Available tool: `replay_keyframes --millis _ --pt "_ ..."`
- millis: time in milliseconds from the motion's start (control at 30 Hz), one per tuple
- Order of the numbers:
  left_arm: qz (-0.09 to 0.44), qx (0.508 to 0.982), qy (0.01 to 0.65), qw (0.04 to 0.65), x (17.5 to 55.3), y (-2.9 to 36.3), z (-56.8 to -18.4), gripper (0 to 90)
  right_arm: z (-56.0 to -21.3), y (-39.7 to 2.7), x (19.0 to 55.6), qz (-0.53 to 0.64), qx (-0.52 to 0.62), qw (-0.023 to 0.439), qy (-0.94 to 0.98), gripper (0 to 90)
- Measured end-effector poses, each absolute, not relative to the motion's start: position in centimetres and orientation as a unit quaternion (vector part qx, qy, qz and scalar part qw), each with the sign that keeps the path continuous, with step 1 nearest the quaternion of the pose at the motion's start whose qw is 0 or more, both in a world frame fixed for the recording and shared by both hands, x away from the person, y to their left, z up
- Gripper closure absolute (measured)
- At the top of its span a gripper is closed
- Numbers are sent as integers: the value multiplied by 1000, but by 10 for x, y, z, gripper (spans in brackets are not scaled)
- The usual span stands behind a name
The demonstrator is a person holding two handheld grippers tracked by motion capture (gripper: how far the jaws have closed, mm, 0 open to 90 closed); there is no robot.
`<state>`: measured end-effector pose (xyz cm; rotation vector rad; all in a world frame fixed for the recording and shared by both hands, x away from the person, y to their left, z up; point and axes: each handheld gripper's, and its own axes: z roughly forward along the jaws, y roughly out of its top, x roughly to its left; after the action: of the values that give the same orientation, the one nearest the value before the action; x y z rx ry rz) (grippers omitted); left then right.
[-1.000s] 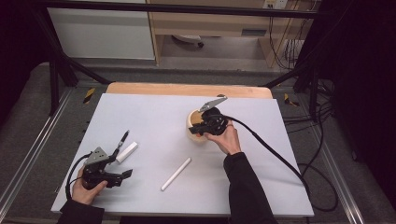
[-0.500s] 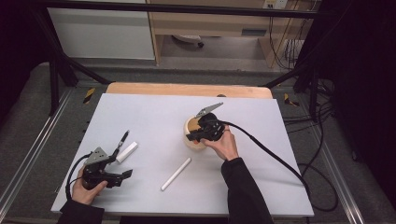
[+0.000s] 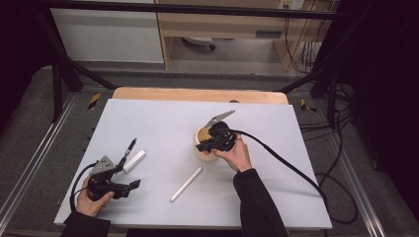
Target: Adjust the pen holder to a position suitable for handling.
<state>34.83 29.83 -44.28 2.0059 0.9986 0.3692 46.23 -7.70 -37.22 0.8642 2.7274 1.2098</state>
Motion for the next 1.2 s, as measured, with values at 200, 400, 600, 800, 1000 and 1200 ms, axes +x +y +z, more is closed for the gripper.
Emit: replay_keyframes --millis 200,400,600,800,1000,1200 --pt "148 801 399 421 348 298 -443 62 -373 -77 465 395 277 44 875 774" --pt "148 801 399 422 348 298 -443 61 -375 -76 467 400 270 49 874 764" --pt "148 801 399 421 348 298 -443 61 -371 -78 465 401 263 66 875 668" --pt "144 801 401 420 349 299 -443 61 -360 -84 459 425 275 86 858 466" --pt "140 801 406 418 349 298 -443 61 -349 -99 450 437 301 120 839 200" --pt "140 803 403 417 349 298 -442 61 -345 -122 441 449 323 128 823 76"
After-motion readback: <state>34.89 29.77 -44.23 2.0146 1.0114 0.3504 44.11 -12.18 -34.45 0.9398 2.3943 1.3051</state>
